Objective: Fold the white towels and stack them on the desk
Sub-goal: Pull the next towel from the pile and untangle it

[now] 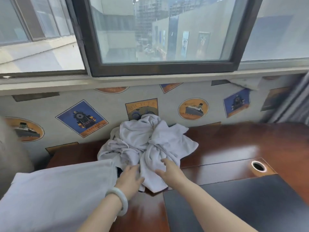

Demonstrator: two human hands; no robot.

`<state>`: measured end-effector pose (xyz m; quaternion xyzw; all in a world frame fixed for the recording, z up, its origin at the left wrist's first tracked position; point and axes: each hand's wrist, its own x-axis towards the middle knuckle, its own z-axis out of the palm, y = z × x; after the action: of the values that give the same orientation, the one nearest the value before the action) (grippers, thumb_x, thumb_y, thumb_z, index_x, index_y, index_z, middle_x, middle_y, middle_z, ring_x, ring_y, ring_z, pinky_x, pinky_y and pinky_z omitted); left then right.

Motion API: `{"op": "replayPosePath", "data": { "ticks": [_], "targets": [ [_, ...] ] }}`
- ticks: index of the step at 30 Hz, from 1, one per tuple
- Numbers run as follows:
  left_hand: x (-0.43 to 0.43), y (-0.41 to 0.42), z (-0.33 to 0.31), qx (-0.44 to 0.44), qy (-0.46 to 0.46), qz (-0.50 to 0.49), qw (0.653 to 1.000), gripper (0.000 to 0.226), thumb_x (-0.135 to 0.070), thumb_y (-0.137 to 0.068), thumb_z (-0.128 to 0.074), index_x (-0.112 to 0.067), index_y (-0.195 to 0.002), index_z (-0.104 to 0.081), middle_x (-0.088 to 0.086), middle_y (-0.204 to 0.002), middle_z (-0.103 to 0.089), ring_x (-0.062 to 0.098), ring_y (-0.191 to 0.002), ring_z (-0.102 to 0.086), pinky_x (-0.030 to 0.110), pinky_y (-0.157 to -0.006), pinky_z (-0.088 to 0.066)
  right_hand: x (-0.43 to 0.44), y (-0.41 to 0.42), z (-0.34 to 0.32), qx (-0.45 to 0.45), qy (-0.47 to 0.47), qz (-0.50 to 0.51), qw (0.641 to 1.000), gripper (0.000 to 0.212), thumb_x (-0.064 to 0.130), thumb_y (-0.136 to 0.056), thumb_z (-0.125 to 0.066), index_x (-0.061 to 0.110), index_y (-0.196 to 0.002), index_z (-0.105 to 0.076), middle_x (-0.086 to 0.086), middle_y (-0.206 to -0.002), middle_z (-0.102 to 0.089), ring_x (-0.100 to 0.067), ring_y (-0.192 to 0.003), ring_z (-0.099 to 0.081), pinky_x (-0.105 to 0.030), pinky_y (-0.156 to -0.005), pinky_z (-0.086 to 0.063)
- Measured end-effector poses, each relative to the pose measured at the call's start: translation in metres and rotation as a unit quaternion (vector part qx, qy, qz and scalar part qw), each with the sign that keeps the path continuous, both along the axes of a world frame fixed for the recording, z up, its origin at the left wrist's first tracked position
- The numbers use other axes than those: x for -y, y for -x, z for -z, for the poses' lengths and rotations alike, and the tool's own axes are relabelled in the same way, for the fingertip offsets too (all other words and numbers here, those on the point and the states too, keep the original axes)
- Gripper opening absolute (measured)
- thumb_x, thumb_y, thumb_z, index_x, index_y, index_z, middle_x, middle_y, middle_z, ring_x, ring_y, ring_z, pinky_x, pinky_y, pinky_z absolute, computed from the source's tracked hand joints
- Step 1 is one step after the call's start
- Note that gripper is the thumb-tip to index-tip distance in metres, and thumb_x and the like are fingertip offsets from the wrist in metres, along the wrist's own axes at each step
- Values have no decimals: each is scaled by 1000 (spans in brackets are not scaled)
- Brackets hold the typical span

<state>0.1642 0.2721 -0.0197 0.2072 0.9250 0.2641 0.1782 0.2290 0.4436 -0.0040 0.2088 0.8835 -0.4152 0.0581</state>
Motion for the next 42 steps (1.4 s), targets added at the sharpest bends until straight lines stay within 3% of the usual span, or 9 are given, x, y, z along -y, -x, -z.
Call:
{"op": "replayPosePath", "data": {
  "ticks": [10,16,22,25,27,32,35,38,42],
  "targets": [
    [-184,-25,-2,19,57,-53,997,60,-27,-98,-54,-14,-150,-25,7,-146,-32,20,-137,-32,22,-108,-27,-173,-4,34,34,-21,-75,996,67,40,-93,-60,14,-148,-33,-10,-144,-42,-31,-132,-40,-37,-105,-38],
    [-204,19,-5,-14,82,-121,989,77,-31,-96,-58,-24,-156,-11,7,-160,-6,26,-146,-22,36,-116,-28,-193,43,46,25,-23,-125,992,84,41,-89,-66,16,-154,-18,-10,-156,-24,-34,-137,-32,-41,-108,-38],
    [-211,97,12,-38,136,-127,982,66,-38,-98,-49,-32,-155,-17,5,-156,-15,36,-135,-34,40,-111,-34,-179,113,68,-17,-25,-176,984,92,36,-92,-65,23,-157,-2,-10,-163,-3,-35,-142,-28,-39,-111,-32],
    [-208,124,38,2,163,-123,979,45,-53,-92,-42,-33,-132,-44,2,-137,-30,36,-124,-38,38,-105,-34,-174,141,90,6,-58,-225,973,62,31,-97,-54,20,-152,-27,-14,-146,-36,-29,-122,-51,-30,-87,-40],
    [-202,139,56,17,118,-154,981,34,-50,-89,-57,-30,-111,-43,1,-123,-34,32,-115,-43,35,-97,-38,-174,155,102,-6,-97,-222,970,50,31,-96,-54,21,-143,-40,-12,-131,-41,-31,-101,-59,-30,-72,-39],
    [-188,170,70,85,-19,-199,976,56,-40,-75,-81,-20,-106,-38,0,-108,-42,27,-98,-53,38,-62,-57,-188,184,113,19,2,-182,983,22,29,-82,-72,16,-88,-55,-4,-97,-48,-21,-75,-51,-25,-58,-38],
    [-185,162,68,59,-28,-190,980,68,-48,-64,-85,-22,-107,-39,2,-110,-43,28,-100,-55,48,-79,-57,-185,170,109,10,13,-144,989,27,24,-83,-71,16,-75,-47,0,-82,-44,-15,-68,-44,-22,-53,-31],
    [-181,129,66,16,-54,-157,986,75,-45,-67,-85,-25,-124,-41,1,-119,-33,24,-108,-49,37,-98,-46,-184,137,97,14,9,-120,993,35,19,-86,-66,18,-67,-36,2,-70,-38,-13,-61,-36,-25,-54,-28],
    [-175,71,64,-61,-60,-68,994,71,-22,-85,-73,-29,-144,-35,-4,-136,-20,20,-128,-36,23,-103,-41,-210,79,58,-9,37,-75,996,37,15,-83,-67,17,-63,-36,3,-61,-36,-11,-56,-31,-22,-49,-25]
  ]
}}
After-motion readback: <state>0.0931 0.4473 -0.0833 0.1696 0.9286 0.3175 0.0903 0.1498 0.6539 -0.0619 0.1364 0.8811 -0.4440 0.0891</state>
